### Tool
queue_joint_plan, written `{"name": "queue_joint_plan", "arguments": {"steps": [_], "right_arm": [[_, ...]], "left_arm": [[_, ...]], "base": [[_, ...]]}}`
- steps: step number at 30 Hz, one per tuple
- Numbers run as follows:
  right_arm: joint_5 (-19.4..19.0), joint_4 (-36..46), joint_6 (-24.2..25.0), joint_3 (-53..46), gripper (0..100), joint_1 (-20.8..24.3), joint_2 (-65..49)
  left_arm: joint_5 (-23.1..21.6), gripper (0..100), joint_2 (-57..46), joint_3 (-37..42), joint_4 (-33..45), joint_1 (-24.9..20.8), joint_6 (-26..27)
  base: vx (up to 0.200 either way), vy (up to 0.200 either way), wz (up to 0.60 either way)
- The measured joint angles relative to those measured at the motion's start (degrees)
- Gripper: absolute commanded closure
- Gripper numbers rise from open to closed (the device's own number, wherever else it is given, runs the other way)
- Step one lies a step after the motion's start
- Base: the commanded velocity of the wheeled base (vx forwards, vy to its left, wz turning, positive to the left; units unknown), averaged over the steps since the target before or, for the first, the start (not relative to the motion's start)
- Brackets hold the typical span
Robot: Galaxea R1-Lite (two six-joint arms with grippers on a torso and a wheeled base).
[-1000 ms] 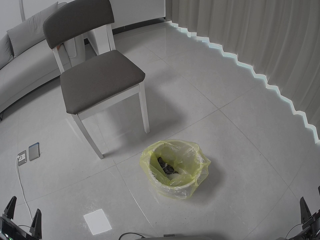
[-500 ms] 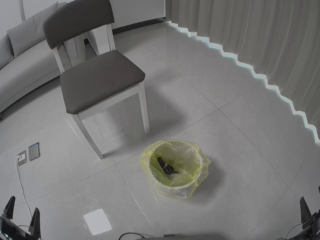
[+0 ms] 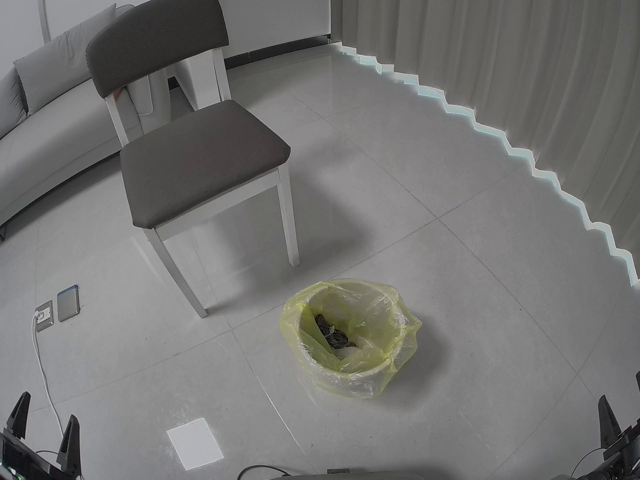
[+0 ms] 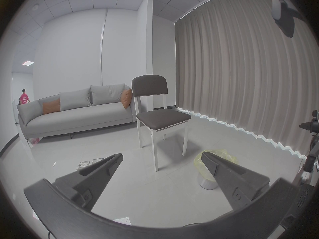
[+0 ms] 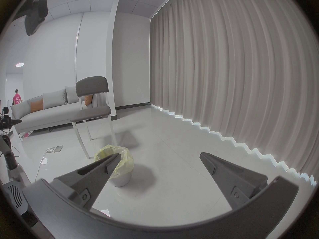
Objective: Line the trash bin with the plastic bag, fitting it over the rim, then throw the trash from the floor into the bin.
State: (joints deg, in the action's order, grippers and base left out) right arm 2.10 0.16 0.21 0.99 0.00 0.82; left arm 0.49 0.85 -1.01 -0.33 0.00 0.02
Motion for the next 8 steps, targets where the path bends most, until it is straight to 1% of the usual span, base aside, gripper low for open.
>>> {"name": "queue_joint_plan", "arguments": {"steps": [8], "right_arm": [[-0.3, 0.0, 0.0, 0.0, 0, 0.0, 0.0]], "left_arm": [[0.0, 0, 0.0, 0.0, 0.0, 0.0, 0.1]], "base": [[0.000, 0.000, 0.00]]}}
